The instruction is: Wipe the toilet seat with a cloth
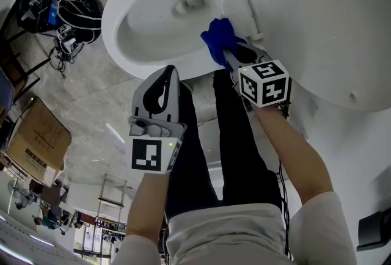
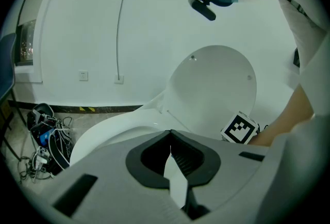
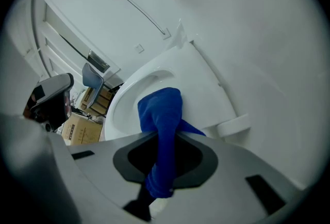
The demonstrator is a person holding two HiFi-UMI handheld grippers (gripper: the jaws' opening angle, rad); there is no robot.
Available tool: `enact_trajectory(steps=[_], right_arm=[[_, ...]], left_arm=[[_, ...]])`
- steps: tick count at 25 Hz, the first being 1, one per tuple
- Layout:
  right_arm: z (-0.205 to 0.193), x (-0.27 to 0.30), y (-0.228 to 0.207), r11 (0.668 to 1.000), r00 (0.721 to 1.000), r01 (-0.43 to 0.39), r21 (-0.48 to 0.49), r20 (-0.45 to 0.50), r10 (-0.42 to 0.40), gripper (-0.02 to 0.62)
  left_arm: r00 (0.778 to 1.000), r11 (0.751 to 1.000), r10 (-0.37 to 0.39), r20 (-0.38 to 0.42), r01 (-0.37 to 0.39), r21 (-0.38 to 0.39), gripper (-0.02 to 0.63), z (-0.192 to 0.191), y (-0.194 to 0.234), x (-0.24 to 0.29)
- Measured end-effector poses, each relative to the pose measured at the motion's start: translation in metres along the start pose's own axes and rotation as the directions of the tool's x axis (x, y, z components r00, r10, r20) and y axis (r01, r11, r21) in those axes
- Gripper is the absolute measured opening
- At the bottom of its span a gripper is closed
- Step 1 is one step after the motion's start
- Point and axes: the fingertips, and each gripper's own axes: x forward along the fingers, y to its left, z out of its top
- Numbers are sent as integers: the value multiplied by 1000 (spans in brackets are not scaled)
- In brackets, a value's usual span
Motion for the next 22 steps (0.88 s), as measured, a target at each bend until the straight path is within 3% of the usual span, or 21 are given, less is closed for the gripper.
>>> enact_trajectory(steps=[22], right_arm=[[44,6,-13,996,994,51,78,93,-58,55]], left_arm=[[1000,1000,7,-8,-7,-22,8,-7,11,-2]])
